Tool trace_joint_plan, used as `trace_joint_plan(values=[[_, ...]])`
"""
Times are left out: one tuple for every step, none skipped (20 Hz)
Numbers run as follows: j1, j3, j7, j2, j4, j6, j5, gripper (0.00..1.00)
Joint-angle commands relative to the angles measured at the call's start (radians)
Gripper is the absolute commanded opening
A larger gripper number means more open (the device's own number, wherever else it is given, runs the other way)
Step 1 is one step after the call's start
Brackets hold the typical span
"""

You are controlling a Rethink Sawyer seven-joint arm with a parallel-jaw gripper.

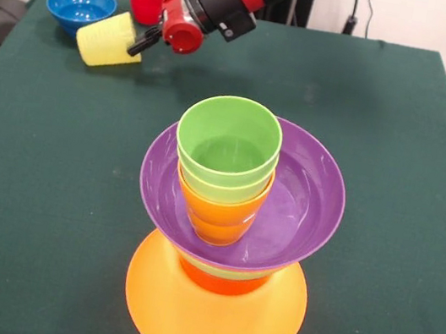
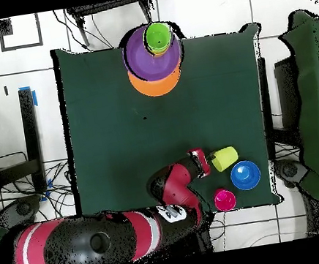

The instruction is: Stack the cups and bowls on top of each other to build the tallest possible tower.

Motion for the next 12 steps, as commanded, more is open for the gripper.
trace_joint_plan(values=[[-0.033,0.125,0.097,-0.028,-0.089,0.09,-0.051,0.0],[-0.065,0.131,0.091,-0.058,-0.084,0.104,-0.122,0.0],[-0.087,0.138,0.085,-0.087,-0.075,0.12,-0.167,0.0],[-0.142,0.158,0.082,-0.141,-0.063,0.122,-0.279,0.0],[-0.165,0.164,0.07,-0.17,-0.058,0.137,-0.322,0.0],[-0.213,0.185,0.041,-0.227,-0.048,0.174,-0.404,0.0],[-0.234,0.192,0.029,-0.255,-0.046,0.196,-0.441,0.0],[-0.275,0.216,-0.001,-0.306,-0.04,0.252,-0.499,0.0],[-0.288,0.22,-0.012,-0.327,-0.041,0.278,-0.523,0.0],[-0.312,0.234,-0.027,-0.357,-0.045,0.309,-0.566,0.0],[-0.323,0.24,-0.031,-0.373,-0.046,0.333,-0.587,0.0],[-0.347,0.256,-0.044,-0.398,-0.051,0.366,-0.626,0.0]])
